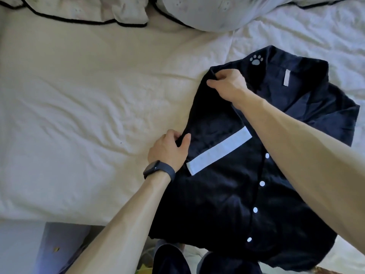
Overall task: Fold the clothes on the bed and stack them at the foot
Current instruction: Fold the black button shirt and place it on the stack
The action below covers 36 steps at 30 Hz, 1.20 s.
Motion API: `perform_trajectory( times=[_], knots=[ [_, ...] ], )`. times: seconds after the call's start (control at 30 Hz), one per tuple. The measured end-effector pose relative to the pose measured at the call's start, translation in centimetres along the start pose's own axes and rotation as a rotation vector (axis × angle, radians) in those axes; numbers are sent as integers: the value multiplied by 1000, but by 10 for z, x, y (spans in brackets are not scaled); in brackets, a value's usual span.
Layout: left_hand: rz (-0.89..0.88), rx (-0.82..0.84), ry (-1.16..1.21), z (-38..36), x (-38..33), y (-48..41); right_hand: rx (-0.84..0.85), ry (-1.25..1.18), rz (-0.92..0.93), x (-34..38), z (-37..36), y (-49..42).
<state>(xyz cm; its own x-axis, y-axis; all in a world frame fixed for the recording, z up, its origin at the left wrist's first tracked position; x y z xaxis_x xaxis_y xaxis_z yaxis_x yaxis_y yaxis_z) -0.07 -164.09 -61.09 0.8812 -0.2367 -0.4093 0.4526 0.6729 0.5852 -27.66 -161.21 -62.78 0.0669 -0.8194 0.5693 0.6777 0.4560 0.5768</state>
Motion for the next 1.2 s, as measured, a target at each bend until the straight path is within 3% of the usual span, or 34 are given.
perform_trajectory(
  times=[0.1, 0.2, 0.33, 0.47, 0.57, 0.63, 0.83, 0.93, 1.07, 1.2],
  knots=[
    [2, 5, -147, 1, 1, -10, -8, -102, 25, 9, -7, 6],
    [-75, -59, -220, 7, -11, -14, -192, -39, 42, -4, 5, 40],
    [-501, -250, -336, 15, -73, -23, -420, 152, 143, -43, 7, 135],
    [-813, -79, -762, -26, -116, -63, -324, 478, 149, -83, -34, 186],
    [-726, 4, -842, -39, -109, -106, -180, 560, 72, -117, -61, 187],
    [-695, -24, -845, -35, -108, -119, -165, 572, 51, -126, -67, 183],
    [-755, -74, -594, -50, -82, -41, -349, 409, 81, -123, -48, 214],
    [-719, -81, -516, -66, -36, 29, -420, 329, -19, -164, -29, 262],
    [-504, -207, -244, -70, 32, 120, -446, 278, -222, -248, -2, 336],
    [-172, -278, 25, -76, 96, 177, -563, 29, -556, -355, 32, 407]
  ],
)
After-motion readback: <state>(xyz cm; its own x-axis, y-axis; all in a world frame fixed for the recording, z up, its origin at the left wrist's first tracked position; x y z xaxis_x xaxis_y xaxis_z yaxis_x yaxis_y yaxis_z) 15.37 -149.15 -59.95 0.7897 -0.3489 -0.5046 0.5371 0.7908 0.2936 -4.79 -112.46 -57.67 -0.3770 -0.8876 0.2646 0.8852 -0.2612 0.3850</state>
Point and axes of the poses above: each hand's wrist, its own y-axis away from the middle knuckle, its own z-axis out of the back of the hand, x = y × z, the point moved 9 cm from there along -y, towards the middle knuckle, and after that the axes turned 1 degree about -z, right-handed, at the moved point
